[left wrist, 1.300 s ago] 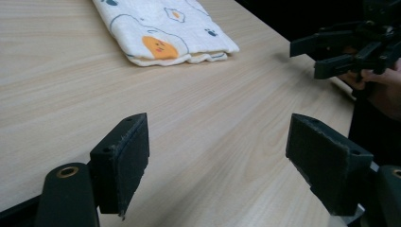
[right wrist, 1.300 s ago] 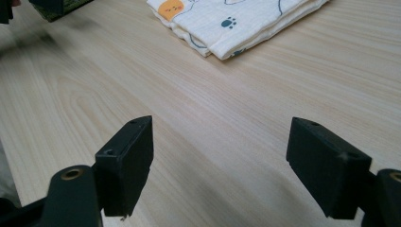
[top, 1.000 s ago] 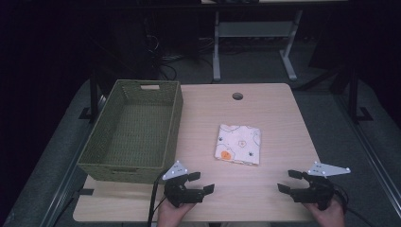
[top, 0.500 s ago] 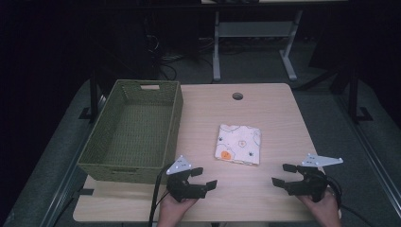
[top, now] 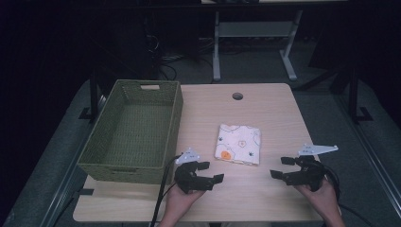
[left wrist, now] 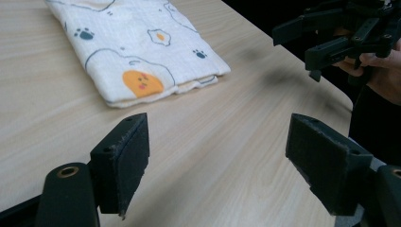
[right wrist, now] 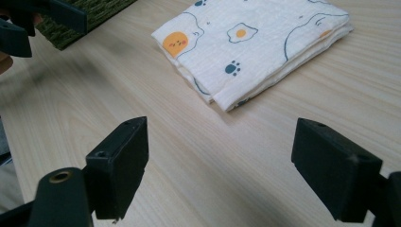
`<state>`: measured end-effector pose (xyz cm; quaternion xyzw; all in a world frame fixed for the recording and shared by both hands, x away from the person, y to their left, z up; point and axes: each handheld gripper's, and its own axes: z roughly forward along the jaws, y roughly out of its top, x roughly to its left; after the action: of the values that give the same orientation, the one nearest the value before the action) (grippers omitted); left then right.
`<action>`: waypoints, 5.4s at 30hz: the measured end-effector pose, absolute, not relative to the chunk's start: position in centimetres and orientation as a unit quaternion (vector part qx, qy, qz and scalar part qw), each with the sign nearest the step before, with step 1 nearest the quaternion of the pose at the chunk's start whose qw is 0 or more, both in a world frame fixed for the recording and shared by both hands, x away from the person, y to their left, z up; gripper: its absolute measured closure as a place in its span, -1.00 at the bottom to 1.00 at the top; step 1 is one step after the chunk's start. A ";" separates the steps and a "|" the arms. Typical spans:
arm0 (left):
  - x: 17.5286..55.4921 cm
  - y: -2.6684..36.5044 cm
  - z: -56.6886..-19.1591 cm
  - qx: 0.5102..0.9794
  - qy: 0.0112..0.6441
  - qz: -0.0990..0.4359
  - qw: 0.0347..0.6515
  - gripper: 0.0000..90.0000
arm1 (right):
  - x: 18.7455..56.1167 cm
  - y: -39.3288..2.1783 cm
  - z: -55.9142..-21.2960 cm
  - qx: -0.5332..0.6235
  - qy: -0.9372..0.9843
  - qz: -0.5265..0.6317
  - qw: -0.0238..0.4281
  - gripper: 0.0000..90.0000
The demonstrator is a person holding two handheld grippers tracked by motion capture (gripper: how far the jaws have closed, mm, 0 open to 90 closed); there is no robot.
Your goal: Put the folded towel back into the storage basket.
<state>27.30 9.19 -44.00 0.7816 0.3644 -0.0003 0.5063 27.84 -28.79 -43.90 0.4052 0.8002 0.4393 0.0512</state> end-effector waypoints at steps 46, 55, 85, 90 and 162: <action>35.7 5.3 -45.1 0.778 0.438 0.004 0.451 -0.27 | 40.3 -25.8 -41.7 0.419 0.817 0.397 -0.003 -0.43; 37.0 5.5 -46.5 0.770 0.472 0.002 0.429 0.01 | 42.3 -24.8 -43.3 0.446 0.813 0.376 0.002 -0.20; 36.8 4.8 -47.2 0.790 0.453 -0.002 0.414 0.61 | 44.5 -22.4 -45.8 0.468 0.830 0.298 0.053 0.24; 36.8 4.7 -47.3 0.795 0.447 0.000 0.411 0.69 | 44.6 -22.2 -45.8 0.464 0.832 0.303 0.041 0.58; 36.2 11.7 -34.1 0.778 0.395 -0.007 0.488 0.92 | 43.2 -21.5 -35.5 0.457 0.737 0.487 -0.104 0.82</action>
<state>36.17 11.68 -34.07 0.7780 0.3951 -0.0071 0.4885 43.16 -21.54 -35.51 0.4573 0.7367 0.4871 -0.1042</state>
